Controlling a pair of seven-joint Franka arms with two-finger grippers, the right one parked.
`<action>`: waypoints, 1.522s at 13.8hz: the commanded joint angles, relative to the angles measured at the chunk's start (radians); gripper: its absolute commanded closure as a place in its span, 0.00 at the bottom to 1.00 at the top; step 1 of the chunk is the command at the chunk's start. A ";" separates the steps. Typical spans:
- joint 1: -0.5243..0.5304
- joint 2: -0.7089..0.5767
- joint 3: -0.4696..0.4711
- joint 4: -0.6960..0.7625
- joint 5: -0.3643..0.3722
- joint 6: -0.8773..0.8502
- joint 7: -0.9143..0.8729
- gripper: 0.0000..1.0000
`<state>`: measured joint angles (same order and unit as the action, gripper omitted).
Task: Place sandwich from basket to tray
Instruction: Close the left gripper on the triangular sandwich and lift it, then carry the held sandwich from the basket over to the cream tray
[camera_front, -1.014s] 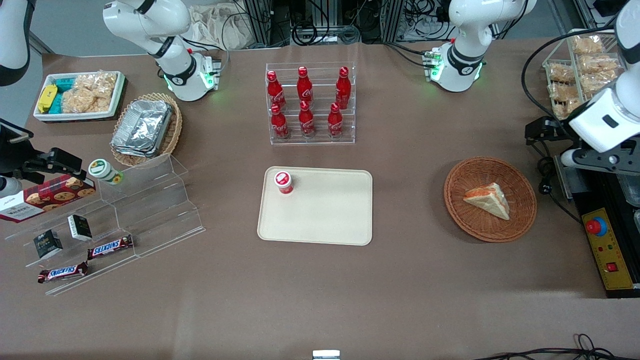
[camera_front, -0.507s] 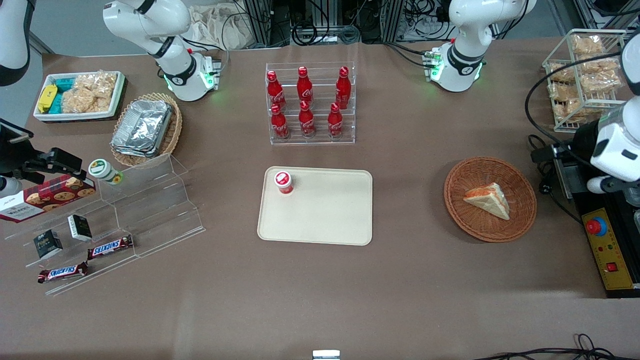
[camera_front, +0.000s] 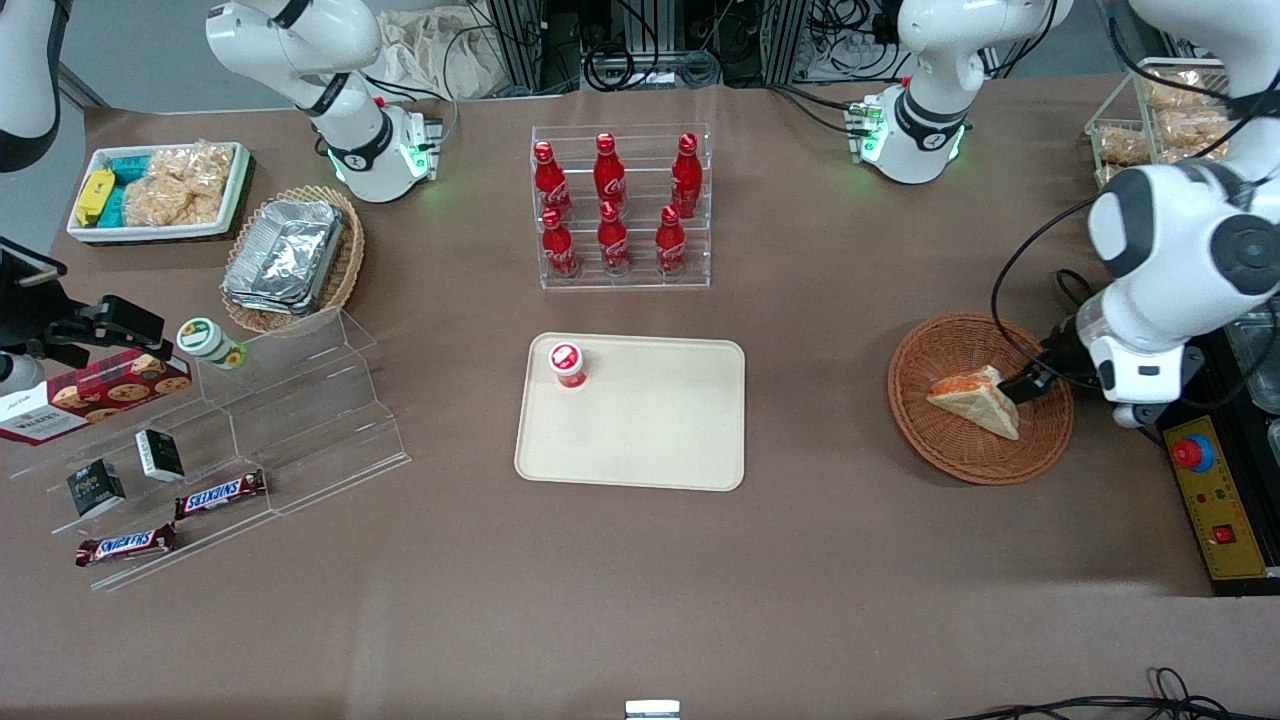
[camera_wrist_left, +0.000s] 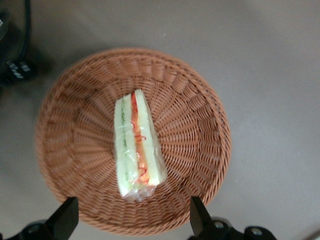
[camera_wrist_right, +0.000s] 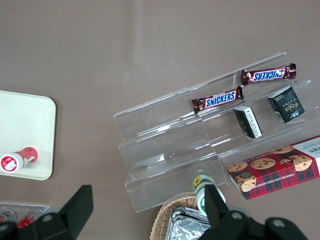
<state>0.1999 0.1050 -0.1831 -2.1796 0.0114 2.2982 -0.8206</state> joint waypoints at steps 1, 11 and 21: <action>0.003 0.068 -0.001 -0.025 0.004 0.122 -0.164 0.00; 0.000 0.165 -0.001 -0.062 0.009 0.238 -0.233 1.00; -0.031 0.142 -0.243 0.493 0.076 -0.517 -0.194 1.00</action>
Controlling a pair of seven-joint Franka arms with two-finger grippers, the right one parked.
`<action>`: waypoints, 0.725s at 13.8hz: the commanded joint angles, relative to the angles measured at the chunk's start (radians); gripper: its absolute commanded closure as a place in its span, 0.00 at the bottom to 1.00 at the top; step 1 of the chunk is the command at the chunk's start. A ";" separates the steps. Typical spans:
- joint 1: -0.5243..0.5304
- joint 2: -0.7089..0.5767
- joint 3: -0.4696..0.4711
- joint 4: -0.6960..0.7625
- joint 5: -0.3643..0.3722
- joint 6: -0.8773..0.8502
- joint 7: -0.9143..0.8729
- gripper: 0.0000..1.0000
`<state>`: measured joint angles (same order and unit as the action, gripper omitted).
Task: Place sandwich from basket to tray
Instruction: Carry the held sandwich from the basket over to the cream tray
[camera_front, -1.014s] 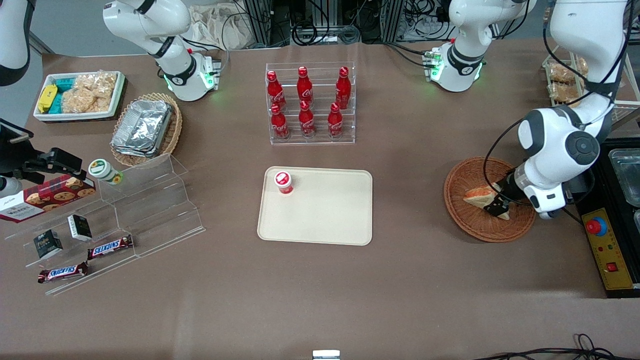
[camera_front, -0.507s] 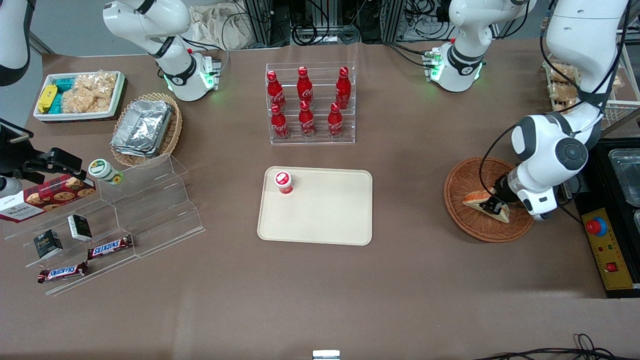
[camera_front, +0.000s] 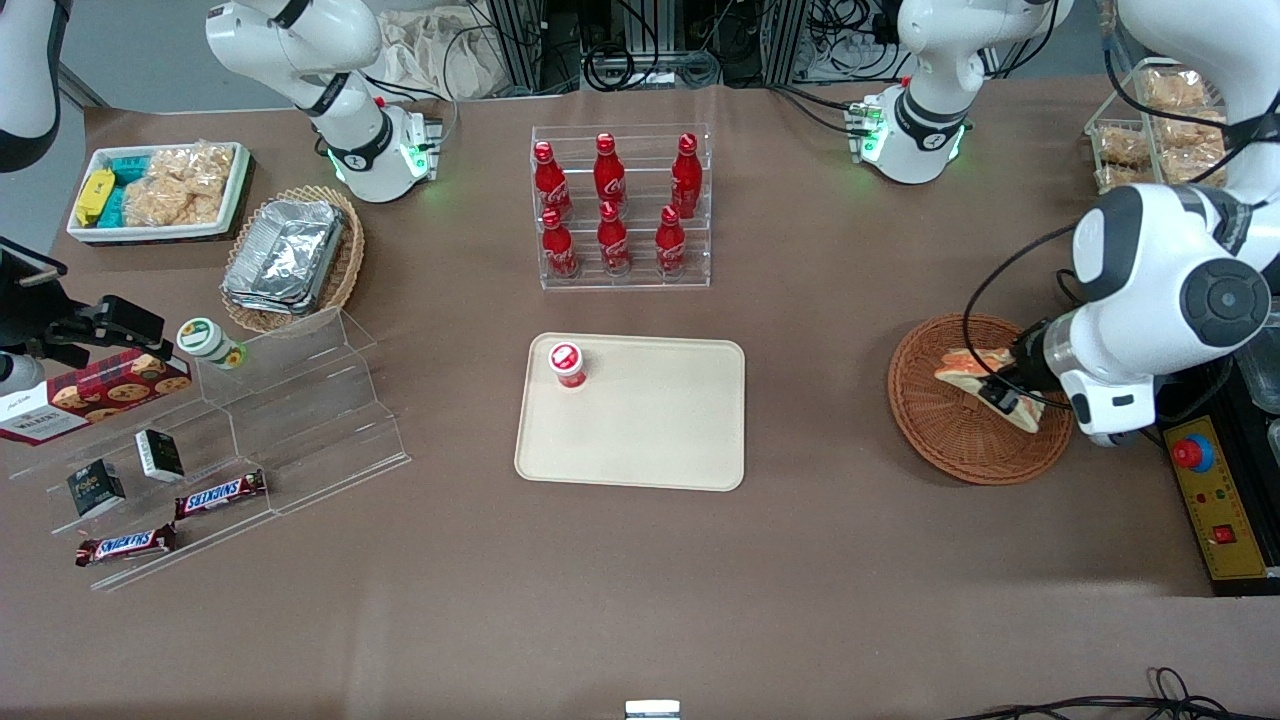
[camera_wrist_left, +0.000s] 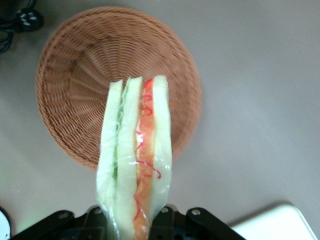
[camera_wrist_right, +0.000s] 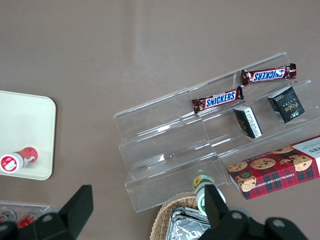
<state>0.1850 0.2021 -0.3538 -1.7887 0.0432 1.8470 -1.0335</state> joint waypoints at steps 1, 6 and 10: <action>-0.019 0.062 -0.141 0.127 0.090 -0.072 0.065 1.00; -0.086 0.241 -0.373 0.179 0.246 -0.037 0.118 1.00; -0.248 0.512 -0.369 0.363 0.374 -0.005 0.110 1.00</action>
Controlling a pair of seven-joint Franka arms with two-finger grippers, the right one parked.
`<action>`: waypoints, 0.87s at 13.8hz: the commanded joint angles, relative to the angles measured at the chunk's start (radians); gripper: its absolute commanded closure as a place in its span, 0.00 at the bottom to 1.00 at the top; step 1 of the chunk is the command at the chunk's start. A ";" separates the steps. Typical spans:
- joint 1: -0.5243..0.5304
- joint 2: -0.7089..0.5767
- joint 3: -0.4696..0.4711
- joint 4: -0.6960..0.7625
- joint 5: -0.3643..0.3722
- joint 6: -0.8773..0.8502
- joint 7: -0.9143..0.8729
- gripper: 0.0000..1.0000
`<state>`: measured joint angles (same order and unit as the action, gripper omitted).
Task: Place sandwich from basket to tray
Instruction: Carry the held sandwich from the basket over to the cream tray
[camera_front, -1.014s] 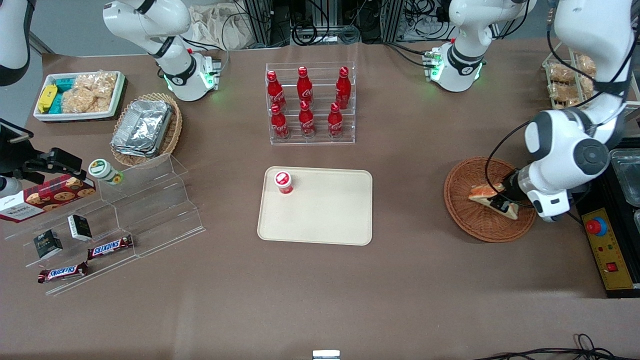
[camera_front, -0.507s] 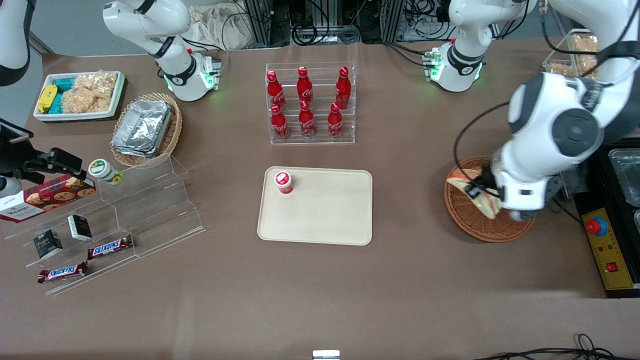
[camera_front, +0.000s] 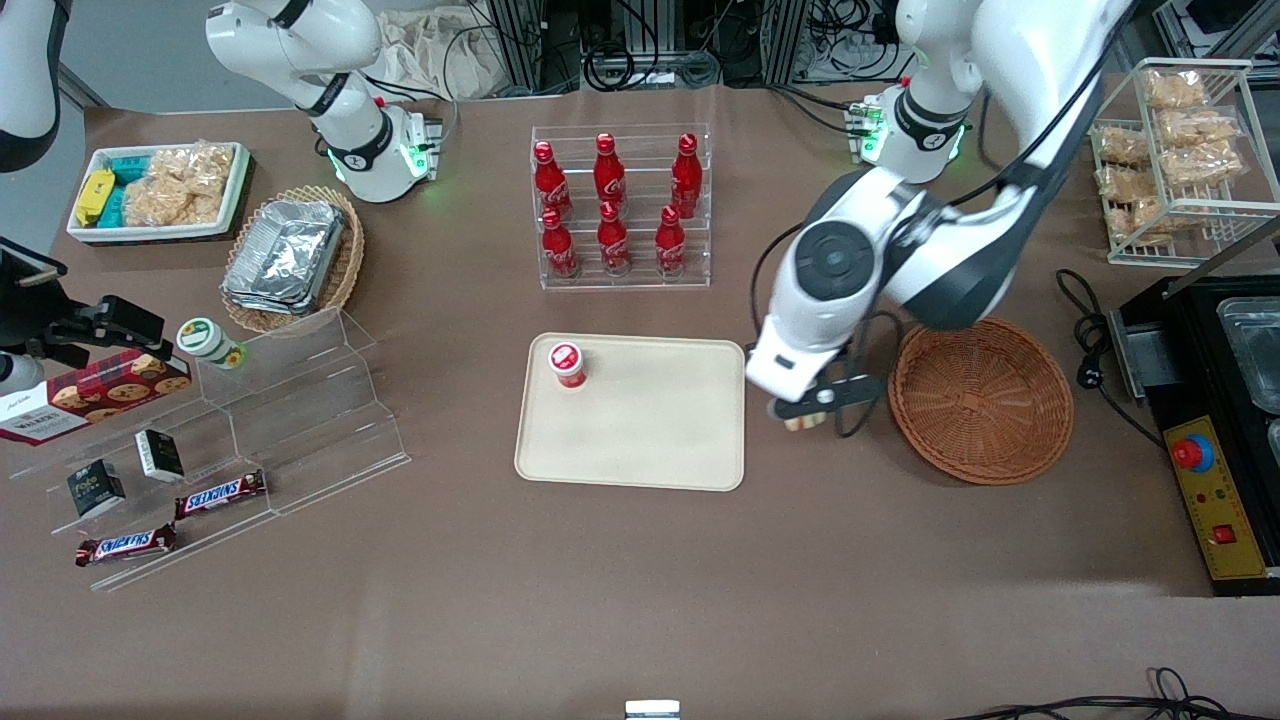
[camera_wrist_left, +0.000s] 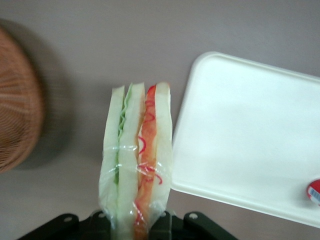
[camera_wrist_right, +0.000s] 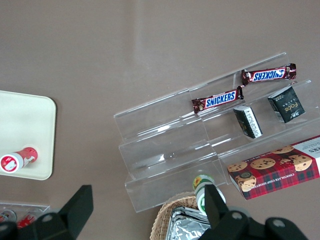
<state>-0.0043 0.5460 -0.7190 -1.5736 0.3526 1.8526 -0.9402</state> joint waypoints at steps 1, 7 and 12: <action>-0.086 0.211 0.000 0.152 0.098 0.038 0.015 0.98; -0.224 0.327 0.093 0.148 0.212 0.183 -0.031 0.00; -0.230 0.223 0.113 0.155 0.197 0.133 -0.032 0.00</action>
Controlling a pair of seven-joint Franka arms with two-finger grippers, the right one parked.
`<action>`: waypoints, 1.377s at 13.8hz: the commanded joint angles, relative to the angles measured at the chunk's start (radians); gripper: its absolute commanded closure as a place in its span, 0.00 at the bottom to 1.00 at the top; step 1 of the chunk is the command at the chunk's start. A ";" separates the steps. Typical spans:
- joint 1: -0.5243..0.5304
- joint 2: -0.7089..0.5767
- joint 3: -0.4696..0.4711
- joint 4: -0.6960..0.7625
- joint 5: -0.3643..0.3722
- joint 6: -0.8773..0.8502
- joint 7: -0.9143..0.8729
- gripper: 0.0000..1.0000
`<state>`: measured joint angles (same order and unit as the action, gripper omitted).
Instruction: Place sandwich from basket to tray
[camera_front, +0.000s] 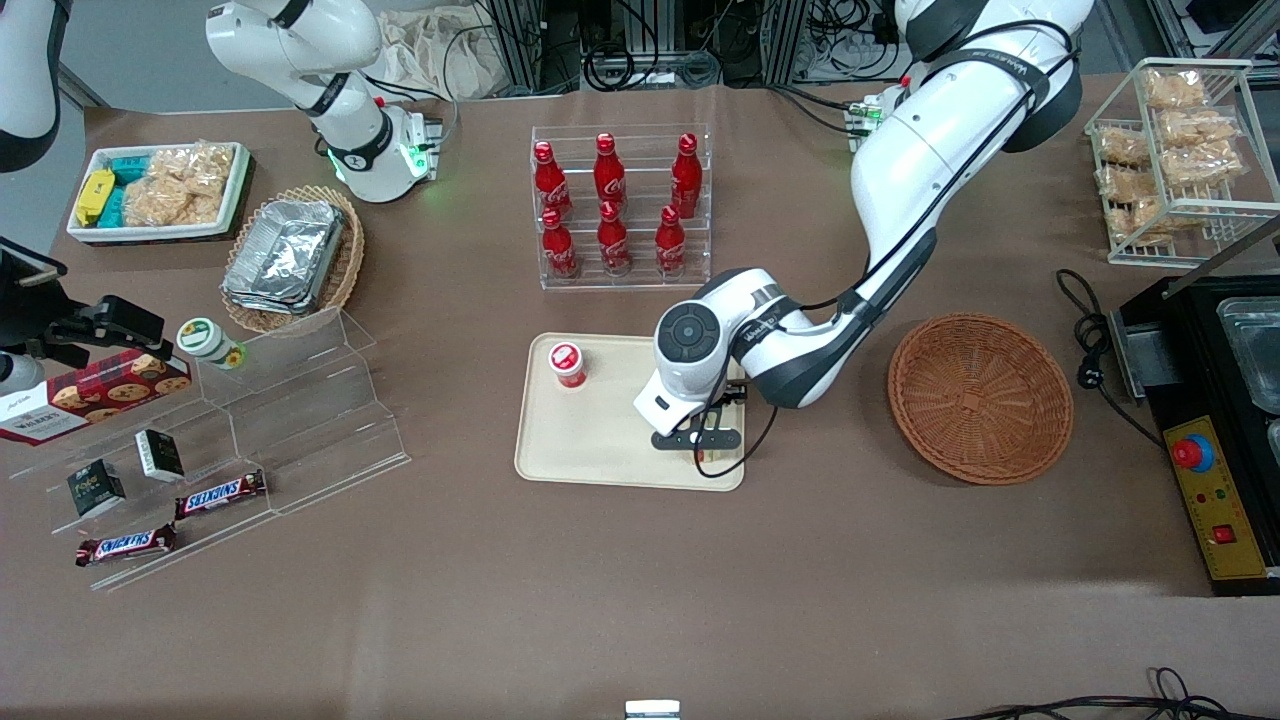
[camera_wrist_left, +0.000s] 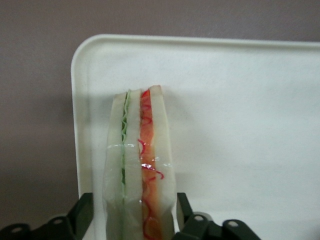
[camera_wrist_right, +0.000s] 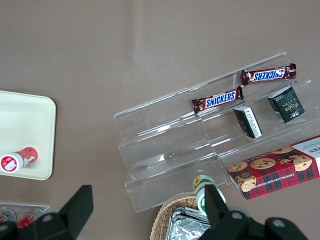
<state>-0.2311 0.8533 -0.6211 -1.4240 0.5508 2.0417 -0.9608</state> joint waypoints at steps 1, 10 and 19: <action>0.015 -0.127 0.014 0.007 -0.012 -0.101 -0.012 0.00; 0.306 -0.522 0.035 -0.065 -0.305 -0.288 0.187 0.00; 0.230 -0.737 0.558 -0.149 -0.523 -0.360 0.965 0.00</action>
<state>0.0236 0.1161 -0.0965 -1.5932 0.0358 1.7159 -0.0918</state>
